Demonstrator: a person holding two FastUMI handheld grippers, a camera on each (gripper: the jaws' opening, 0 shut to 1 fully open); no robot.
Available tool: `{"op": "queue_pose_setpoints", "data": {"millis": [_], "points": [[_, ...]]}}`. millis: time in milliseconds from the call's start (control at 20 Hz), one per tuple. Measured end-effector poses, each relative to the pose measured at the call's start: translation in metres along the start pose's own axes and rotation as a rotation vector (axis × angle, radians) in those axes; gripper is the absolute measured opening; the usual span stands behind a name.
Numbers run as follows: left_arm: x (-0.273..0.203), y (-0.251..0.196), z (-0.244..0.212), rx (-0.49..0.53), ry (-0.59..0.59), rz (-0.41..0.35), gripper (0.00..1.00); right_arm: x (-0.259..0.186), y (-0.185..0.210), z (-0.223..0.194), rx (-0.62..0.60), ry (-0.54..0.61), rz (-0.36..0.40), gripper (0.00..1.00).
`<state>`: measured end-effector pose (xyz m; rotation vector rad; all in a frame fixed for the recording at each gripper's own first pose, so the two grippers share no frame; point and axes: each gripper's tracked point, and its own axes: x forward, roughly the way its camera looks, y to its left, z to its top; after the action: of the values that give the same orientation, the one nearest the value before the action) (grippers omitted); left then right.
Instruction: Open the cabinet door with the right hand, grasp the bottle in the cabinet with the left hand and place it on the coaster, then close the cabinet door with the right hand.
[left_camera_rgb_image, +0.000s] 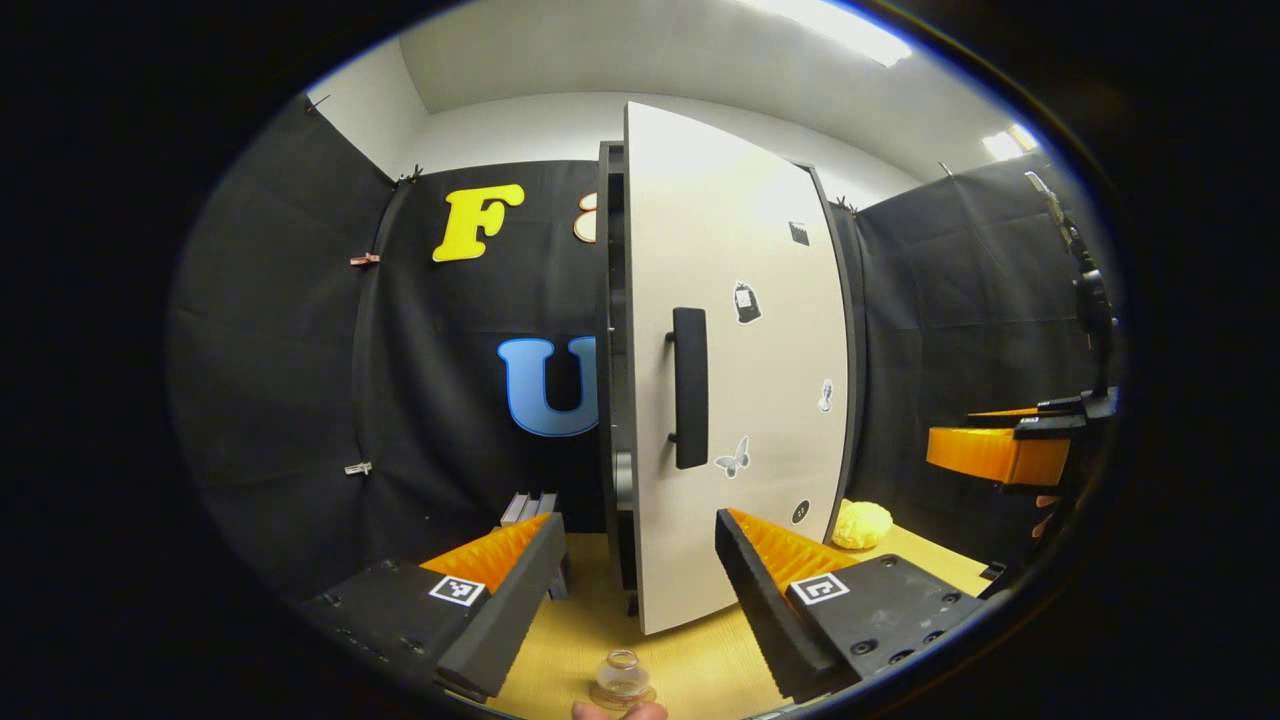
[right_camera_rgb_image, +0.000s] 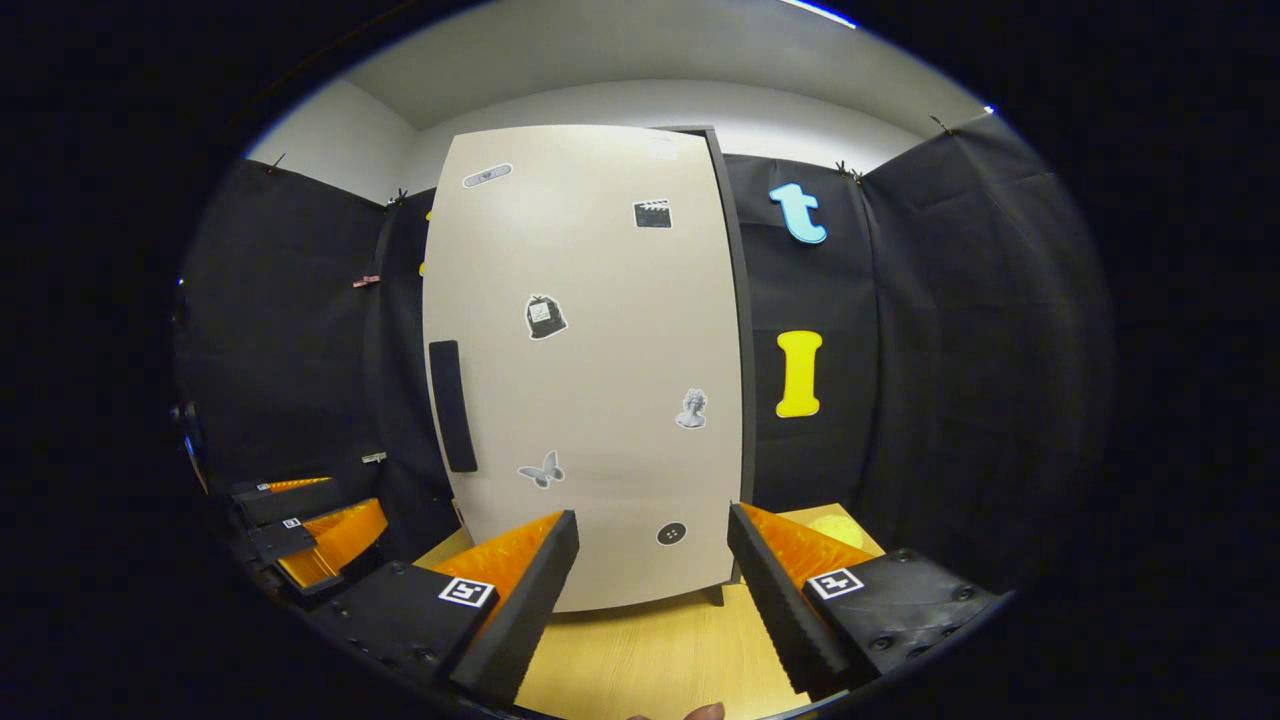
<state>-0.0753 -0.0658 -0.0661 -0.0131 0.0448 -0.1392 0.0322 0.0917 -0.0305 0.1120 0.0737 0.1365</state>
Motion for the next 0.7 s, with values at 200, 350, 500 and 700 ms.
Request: {"op": "queue_pose_setpoints", "data": {"millis": [200, 350, 500, 700], "points": [[0.003, -0.008, 0.006, 0.003, -0.01, -0.007, 0.95, -0.003, -0.013, 0.0, -0.023, -0.007, -0.035, 0.98], [0.005, -0.014, 0.011, 0.006, -0.015, -0.014, 0.95, -0.005, -0.021, 0.001, -0.043, -0.018, -0.056, 0.98], [0.006, -0.018, 0.017, 0.011, -0.024, -0.016, 0.95, -0.008, -0.026, -0.001, -0.051, -0.016, -0.067, 0.98], [0.006, -0.021, 0.02, 0.009, -0.026, -0.009, 0.95, -0.011, -0.03, -0.001, -0.041, -0.017, -0.079, 0.98]]}}
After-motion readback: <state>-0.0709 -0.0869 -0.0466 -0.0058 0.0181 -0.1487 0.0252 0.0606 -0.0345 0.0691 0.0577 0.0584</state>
